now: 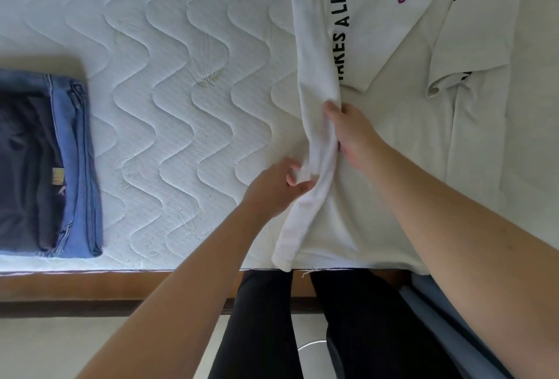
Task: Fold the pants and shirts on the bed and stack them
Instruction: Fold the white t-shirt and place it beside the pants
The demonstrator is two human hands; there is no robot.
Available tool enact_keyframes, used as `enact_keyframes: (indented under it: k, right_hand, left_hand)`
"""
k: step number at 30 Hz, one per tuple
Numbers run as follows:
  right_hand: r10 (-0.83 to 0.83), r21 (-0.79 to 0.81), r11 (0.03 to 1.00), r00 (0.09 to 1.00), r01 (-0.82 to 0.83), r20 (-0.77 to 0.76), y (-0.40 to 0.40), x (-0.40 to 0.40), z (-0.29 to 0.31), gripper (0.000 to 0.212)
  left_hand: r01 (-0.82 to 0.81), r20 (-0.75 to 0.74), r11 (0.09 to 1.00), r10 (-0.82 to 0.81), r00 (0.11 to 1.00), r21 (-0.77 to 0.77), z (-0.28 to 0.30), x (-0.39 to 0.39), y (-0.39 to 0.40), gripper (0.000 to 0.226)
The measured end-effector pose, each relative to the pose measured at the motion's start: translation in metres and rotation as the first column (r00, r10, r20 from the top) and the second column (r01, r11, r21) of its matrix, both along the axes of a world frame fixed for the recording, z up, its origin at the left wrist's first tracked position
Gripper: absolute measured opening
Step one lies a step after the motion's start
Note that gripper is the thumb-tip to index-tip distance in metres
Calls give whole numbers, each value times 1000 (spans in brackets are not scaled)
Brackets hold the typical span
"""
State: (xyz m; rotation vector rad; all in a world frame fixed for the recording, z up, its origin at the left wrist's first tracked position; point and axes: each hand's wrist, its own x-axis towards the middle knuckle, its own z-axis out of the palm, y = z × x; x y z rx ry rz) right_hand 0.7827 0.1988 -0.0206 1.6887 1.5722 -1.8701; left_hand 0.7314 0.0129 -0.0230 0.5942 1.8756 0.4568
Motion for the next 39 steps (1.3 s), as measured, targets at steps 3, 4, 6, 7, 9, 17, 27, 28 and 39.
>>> enact_keyframes:
  k: [3,4,6,7,9,17,27,28,39]
  right_hand:
    - [104,-129,985,993,-112,-62,-6,25,2,36]
    - [157,-169,972,986,-165,-61,-11,33,3,31]
    - [194,-217,955,980,-200,-50,-19,47,6,28]
    - [177,-240,953,983,-182,-42,-23,53,7,30]
    - [63,-327,942,997,-74,-41,-30,66,8,33]
    - [53,-514,846,982,-141,-183,-42,100,12,48]
    - [379,-525,737,903,-426,-201,-77,154,15,28]
    - [420,-520,717,883,-464,-209,-80,159,17,24]
    - [524,-35,852,849,-522,71,-98,188,10,17]
  left_hand:
    - [-49,30,999,49,998,-24,0,19,-1,53]
    - [-76,47,996,78,996,-38,0,25,0,49]
    - [-181,119,981,188,975,-72,3,35,0,38]
    - [-248,170,964,261,950,-94,4,40,-1,33]
    - [-325,218,938,345,913,-123,7,50,-7,34]
    - [-455,166,891,446,879,14,10,73,-25,43]
    - [-603,312,793,595,741,-79,7,85,-20,33]
    - [-617,316,781,611,726,-91,7,84,-21,33]
    - [-540,-33,838,539,841,-78,2,98,-28,35]
